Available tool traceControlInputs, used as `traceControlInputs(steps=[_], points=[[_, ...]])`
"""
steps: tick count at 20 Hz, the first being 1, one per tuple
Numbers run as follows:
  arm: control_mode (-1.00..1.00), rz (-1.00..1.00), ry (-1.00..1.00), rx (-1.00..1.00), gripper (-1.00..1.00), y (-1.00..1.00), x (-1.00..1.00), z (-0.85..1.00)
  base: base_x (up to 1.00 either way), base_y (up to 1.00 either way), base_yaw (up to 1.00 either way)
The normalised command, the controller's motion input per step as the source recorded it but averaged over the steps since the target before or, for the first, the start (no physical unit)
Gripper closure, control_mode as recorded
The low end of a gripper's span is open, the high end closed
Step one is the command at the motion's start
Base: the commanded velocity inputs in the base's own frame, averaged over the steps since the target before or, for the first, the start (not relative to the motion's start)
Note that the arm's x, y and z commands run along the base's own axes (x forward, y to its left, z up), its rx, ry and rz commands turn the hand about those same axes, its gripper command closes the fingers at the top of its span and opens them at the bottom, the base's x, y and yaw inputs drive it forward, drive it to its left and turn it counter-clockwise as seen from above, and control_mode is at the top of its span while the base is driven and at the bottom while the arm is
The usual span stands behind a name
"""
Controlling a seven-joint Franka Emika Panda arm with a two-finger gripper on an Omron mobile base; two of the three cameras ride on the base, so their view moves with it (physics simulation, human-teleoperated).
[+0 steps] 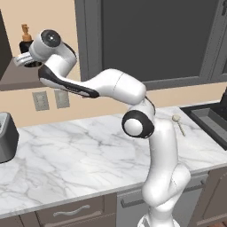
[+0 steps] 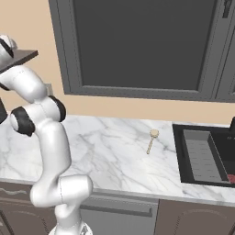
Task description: Locate and retrieve the dish brush and soap dispenser from the cabinet. Place them next to the sink.
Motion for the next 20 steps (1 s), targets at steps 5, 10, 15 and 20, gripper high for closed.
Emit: traceControlInputs(steps=[5, 10, 15, 20], points=[[-1.0, 0.0, 0.02, 0.0, 1.0, -0.61, -0.7, 0.0, 0.0, 0.0, 0.0], [-1.0, 0.0, 0.0, 0.0, 1.0, -0.94, -0.88, -0.11, 0.0, 0.0, 0.0], [-1.0, 0.02, 0.0, 0.0, 1.0, -0.97, -0.83, -0.17, 0.0, 0.0, 0.0], [-1.0, 0.02, 0.0, -0.01, 1.0, -1.0, -0.6, -0.14, 0.0, 0.0, 0.0]])
